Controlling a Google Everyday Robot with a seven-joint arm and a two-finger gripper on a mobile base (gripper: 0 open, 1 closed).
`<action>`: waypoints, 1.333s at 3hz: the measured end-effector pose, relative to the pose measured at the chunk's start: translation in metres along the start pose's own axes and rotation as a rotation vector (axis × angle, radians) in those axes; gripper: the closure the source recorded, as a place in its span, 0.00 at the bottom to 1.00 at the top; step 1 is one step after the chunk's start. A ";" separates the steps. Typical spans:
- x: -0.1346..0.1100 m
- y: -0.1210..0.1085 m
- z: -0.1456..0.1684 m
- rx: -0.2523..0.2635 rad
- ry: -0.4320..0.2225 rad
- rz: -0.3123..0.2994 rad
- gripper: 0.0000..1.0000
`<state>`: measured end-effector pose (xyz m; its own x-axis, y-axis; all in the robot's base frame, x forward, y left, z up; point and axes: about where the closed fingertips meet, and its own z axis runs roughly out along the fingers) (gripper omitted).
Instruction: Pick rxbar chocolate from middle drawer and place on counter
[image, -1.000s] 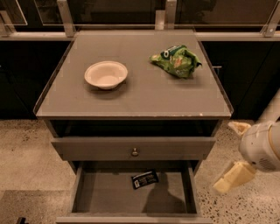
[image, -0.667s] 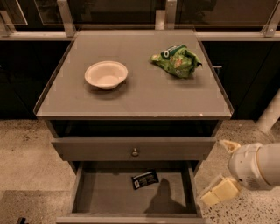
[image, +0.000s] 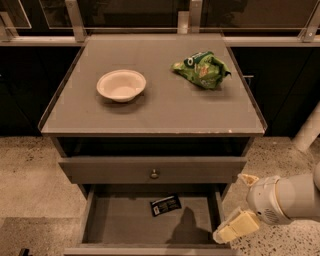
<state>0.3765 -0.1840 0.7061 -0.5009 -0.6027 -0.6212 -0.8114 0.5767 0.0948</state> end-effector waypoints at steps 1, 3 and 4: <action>0.010 0.000 0.010 0.044 -0.013 0.022 0.00; 0.017 0.001 0.047 0.088 -0.094 0.017 0.00; 0.017 0.001 0.047 0.087 -0.093 0.018 0.00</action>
Offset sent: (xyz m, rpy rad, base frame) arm 0.0049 0.0376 -0.0952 0.1296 -0.1541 -0.0992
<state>0.3810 -0.1678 0.6595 -0.4820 -0.5398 -0.6901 -0.7712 0.6352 0.0419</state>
